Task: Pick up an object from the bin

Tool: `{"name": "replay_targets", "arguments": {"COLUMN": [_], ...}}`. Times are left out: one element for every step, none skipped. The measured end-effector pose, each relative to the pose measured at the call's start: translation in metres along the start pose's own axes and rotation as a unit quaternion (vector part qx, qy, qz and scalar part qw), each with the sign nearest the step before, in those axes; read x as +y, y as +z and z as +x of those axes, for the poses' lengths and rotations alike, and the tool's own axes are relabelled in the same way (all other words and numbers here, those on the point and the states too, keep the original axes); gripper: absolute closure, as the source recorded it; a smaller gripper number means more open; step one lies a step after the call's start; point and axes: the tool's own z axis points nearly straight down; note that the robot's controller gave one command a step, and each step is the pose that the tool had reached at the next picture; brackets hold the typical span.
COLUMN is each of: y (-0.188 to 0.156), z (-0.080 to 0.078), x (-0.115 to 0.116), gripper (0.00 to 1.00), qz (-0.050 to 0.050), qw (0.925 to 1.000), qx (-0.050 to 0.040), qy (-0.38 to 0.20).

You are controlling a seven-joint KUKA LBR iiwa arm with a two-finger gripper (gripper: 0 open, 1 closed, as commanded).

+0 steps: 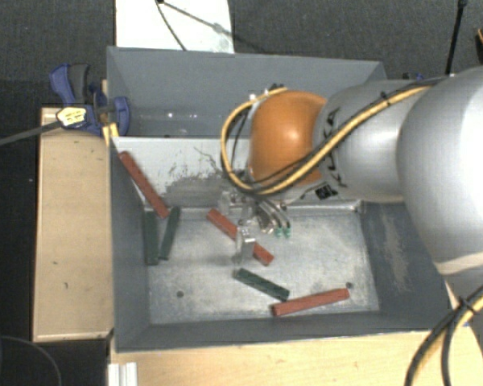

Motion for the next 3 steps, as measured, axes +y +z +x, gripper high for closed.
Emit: {"name": "replay_targets", "arguments": {"y": [0.017,0.017,-0.127], "z": [0.004,0.004,0.012], "x": [-0.016,-0.016,-0.002], "gripper": [0.00,1.00,1.00], "qz": [0.000,0.000,0.000], "qw": [0.9992,0.9991,0.9993], "qx": [0.0020,0.0022,-0.0048], "qy": [0.040,0.042,0.037]}}
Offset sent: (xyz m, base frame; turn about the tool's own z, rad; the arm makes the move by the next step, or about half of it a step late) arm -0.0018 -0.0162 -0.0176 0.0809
